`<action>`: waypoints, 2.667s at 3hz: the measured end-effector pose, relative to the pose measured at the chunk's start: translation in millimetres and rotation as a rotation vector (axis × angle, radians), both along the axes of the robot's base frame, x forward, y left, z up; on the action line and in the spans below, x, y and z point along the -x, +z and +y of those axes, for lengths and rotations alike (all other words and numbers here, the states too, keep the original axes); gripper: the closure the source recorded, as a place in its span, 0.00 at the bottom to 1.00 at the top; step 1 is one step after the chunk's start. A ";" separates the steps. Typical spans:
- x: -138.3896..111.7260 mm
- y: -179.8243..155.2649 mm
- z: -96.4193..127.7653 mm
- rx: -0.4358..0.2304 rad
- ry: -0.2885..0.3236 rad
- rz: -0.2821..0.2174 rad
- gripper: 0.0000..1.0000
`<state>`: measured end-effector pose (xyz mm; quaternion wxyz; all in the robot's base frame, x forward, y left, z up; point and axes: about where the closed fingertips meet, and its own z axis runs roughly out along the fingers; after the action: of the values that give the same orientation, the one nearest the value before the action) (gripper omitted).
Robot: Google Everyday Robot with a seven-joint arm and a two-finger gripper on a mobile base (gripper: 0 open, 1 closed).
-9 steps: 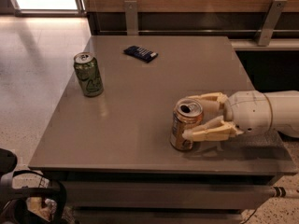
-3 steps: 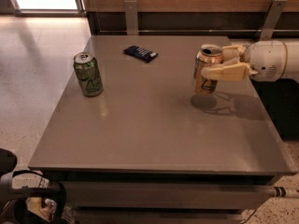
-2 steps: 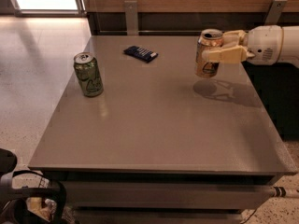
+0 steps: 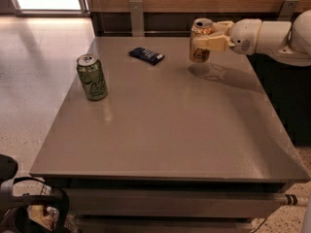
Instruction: Move orange can near rxbar blueberry
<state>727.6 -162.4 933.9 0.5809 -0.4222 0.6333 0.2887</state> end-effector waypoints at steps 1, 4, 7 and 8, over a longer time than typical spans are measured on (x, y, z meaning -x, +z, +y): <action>-24.9 -14.5 10.6 0.000 -0.031 -0.024 1.00; -62.6 -55.6 68.0 -0.040 0.017 0.036 1.00; -63.2 -55.9 71.3 -0.044 0.022 0.038 0.30; -63.4 -56.5 74.5 -0.045 0.027 0.040 0.06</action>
Offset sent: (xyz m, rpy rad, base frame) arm 0.0644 0.0411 -0.0499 -0.0487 0.0142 -0.0475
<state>791.0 -87.9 877.4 0.5737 -0.4116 0.6323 0.3189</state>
